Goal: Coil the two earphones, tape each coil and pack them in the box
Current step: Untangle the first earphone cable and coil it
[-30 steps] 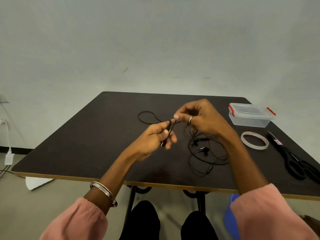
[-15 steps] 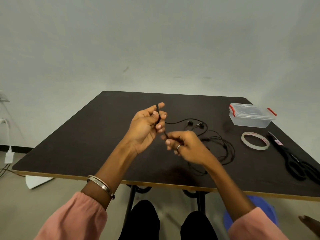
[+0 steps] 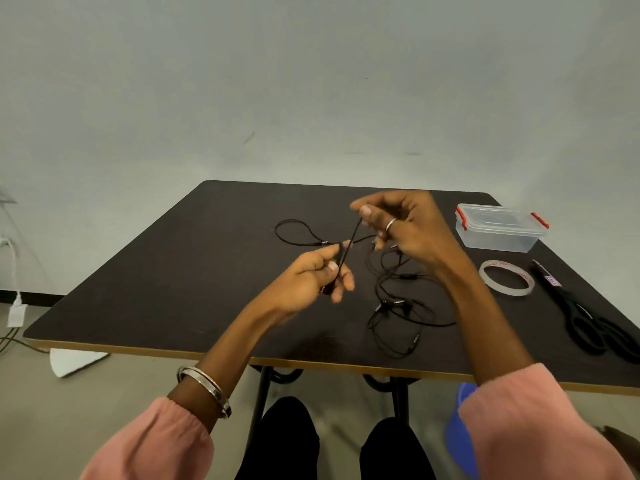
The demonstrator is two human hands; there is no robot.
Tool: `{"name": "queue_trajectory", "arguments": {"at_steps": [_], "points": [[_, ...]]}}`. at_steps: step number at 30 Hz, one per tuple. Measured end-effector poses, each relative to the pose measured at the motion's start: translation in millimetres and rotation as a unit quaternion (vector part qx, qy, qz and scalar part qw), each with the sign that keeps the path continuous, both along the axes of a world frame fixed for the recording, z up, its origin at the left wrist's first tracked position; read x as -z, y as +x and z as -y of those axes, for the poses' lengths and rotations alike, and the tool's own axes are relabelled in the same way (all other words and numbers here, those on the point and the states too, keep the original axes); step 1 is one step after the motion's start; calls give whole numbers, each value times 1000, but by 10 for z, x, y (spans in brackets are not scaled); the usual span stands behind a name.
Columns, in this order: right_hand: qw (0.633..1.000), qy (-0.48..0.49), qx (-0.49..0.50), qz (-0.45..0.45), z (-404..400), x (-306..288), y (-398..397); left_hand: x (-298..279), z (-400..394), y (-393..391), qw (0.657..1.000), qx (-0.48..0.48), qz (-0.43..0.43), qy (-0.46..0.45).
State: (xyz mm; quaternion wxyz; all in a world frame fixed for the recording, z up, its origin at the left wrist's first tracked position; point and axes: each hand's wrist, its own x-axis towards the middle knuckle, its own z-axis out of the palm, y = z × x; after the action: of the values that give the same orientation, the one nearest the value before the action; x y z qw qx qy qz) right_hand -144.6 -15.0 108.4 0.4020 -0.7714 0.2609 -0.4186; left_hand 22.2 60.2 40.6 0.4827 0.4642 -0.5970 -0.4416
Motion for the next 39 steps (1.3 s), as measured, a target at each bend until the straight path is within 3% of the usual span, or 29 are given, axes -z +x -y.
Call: {"name": "queue_trajectory", "arguments": {"at_steps": [6, 10, 14, 18, 21, 24, 29, 34, 39], "points": [[998, 42, 33, 40, 196, 277, 149, -176, -31, -34, 958, 130, -255, 3], [998, 28, -10, -51, 26, 592, 226, -284, 56, 42, 941, 50, -333, -36], [973, -20, -63, -220, -213, 677, 238, -320, 146, 138, 947, -108, -299, -53], [939, -98, -95, -314, -368, 509, 187, -230, 183, 143, 965, -190, -161, -77], [950, -90, -100, -282, -352, 293, 119, -54, 208, 152, 973, -215, -17, -80], [979, -40, -100, -174, -257, 50, 45, 21, 178, 132, 987, -143, 64, -36], [995, 15, -31, -91, 89, -155, -17, -58, 21, 0, 999, 20, -21, -16], [999, 28, 0, -44, 262, -25, 41, -168, -10, -1, 970, 106, -217, -6], [997, 58, -35, -45, 45, 386, 142, -289, 51, 77, 935, 86, -341, -42]]}}
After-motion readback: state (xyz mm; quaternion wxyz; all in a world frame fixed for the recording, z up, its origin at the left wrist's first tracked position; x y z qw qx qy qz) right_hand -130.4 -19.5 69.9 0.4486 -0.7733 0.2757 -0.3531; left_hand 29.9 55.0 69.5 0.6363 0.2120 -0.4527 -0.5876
